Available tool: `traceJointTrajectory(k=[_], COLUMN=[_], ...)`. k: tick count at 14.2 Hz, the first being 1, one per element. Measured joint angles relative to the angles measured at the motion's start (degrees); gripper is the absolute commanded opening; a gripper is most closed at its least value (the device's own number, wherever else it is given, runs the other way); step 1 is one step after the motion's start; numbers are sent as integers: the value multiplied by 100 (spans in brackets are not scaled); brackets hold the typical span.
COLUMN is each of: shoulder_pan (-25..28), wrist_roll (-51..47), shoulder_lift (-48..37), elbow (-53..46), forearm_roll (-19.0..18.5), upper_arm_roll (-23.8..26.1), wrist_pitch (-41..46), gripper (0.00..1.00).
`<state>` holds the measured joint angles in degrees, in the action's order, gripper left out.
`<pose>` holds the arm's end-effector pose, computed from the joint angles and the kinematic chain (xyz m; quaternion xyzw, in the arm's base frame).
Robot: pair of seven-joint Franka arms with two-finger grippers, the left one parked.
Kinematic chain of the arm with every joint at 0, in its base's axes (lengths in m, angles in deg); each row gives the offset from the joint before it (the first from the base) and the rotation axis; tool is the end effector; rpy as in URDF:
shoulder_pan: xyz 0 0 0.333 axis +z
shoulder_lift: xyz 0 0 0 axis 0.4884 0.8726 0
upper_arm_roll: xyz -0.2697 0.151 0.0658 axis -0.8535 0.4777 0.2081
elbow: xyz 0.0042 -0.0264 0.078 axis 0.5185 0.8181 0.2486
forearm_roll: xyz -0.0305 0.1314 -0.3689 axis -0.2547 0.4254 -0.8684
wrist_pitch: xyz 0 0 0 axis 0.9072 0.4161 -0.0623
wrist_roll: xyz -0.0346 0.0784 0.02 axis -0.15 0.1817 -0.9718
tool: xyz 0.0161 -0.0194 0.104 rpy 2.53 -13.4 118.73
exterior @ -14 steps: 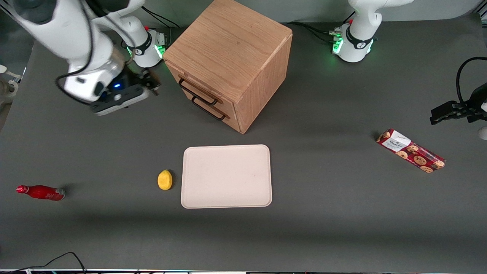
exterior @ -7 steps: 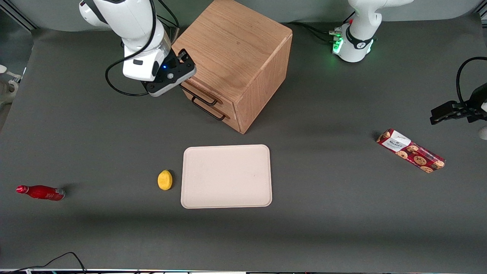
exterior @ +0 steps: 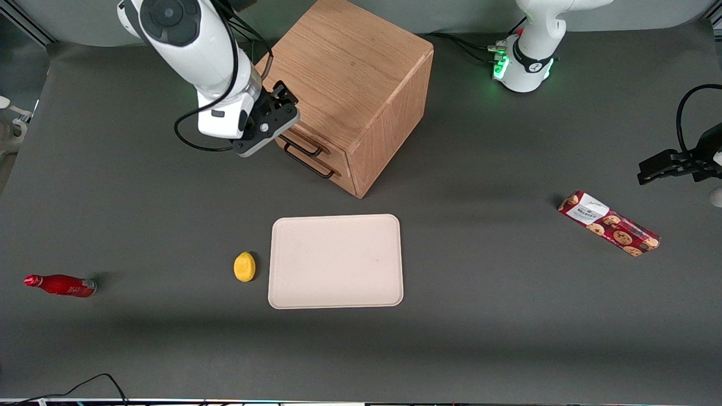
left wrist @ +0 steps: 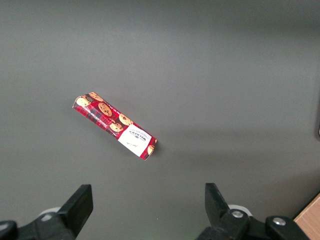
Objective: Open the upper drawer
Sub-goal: 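Move the right gripper toward the upper drawer's black handle, then hook the right gripper onto the upper drawer's black handle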
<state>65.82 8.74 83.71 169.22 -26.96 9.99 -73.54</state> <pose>0.4783 0.3222 0.5443 -0.9474 -0.2986 0.0957 0.0647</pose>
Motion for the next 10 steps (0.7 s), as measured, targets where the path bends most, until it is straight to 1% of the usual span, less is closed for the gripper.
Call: traceJointTrajectory(k=[2, 4, 10], shoulder_pan=[-8, -25, 14], wrist_roll=[493, 734, 792], shoulder_lift=[39, 56, 68], elbow=[114, 229, 863], forearm_roll=[276, 334, 452], upper_arm_roll=[-251, -380, -385], wrist_pitch=[-1, -9, -454], gripper=[100, 100, 100])
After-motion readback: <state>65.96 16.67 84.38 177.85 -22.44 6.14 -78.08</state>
